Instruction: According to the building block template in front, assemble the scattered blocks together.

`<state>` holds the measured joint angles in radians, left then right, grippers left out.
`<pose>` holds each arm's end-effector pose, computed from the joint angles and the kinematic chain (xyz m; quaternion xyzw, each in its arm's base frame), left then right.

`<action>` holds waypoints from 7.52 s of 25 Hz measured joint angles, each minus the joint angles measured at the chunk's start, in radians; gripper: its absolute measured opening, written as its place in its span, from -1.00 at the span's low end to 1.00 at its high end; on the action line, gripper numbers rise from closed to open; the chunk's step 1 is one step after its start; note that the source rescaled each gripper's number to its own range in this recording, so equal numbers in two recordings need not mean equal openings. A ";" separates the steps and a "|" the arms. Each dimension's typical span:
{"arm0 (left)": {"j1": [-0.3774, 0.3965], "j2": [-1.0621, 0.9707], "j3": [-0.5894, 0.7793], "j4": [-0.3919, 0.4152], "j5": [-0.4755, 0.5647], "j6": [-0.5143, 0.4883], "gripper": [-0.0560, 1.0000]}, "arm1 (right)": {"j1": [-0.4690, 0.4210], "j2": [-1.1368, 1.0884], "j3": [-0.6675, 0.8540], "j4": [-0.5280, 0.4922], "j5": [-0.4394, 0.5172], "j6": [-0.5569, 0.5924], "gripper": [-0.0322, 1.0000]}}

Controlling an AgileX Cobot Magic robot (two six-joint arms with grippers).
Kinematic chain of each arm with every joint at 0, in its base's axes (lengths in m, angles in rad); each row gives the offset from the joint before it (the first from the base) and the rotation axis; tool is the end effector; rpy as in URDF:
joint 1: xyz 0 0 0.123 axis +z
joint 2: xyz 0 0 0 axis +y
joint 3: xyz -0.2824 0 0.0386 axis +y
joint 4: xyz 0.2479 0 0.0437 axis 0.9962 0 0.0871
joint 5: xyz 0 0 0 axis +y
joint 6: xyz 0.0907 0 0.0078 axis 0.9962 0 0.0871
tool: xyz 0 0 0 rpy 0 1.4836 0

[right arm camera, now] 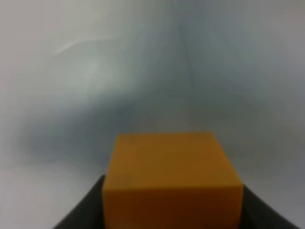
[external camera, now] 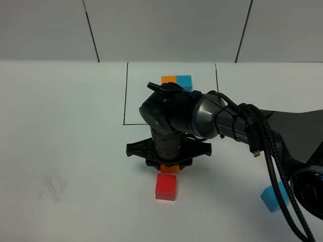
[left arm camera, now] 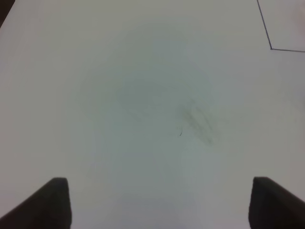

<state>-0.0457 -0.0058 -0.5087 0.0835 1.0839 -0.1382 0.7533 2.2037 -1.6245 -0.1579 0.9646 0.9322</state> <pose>-0.0076 0.0071 0.2779 -0.0419 0.8537 -0.0060 0.5190 0.3292 0.2926 0.1391 0.0479 0.9950 -0.0023 0.0881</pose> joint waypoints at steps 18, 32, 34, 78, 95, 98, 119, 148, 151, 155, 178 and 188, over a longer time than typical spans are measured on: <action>0.000 0.000 0.000 0.000 0.000 0.000 0.35 | 0.000 0.003 0.002 0.011 -0.016 0.019 -0.40; 0.000 0.000 0.000 0.000 0.000 0.000 0.35 | 0.000 0.050 0.003 0.054 -0.006 0.024 -0.40; 0.000 0.000 0.000 0.000 0.000 0.000 0.35 | 0.000 0.052 0.003 0.060 -0.006 0.022 -0.40; 0.000 0.000 0.000 0.001 0.000 0.000 0.35 | 0.000 0.007 0.000 0.023 -0.012 -0.112 0.81; 0.000 0.000 0.000 0.001 0.000 0.000 0.35 | -0.330 -0.586 -0.019 -0.295 0.140 -0.274 0.86; 0.000 0.000 0.000 0.001 0.000 0.000 0.35 | -0.402 -0.684 -0.020 -0.295 0.232 -0.452 0.84; 0.000 0.000 0.000 0.001 0.000 0.000 0.35 | -0.458 -1.054 0.658 -0.081 0.255 -0.823 0.64; 0.000 0.000 0.000 0.001 0.000 0.000 0.35 | -0.458 -0.707 0.811 0.063 -0.176 -0.852 0.60; 0.000 0.000 0.000 0.001 0.000 0.000 0.35 | -0.458 -0.691 0.811 0.064 -0.211 -0.821 0.60; 0.000 0.000 0.000 0.001 0.000 0.000 0.35 | -0.458 -0.691 0.811 0.066 -0.226 -0.817 0.60; 0.000 0.000 0.000 0.001 0.000 0.000 0.35 | -0.442 -0.598 0.813 0.052 -0.248 -0.864 0.60; 0.000 0.000 0.000 0.001 -0.001 0.000 0.35 | -0.442 -0.571 0.871 0.048 -0.332 -0.864 0.60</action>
<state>-0.0457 -0.0058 -0.5087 0.0844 1.0830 -0.1382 0.3115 1.6330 -0.7538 -0.1096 0.6322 0.0686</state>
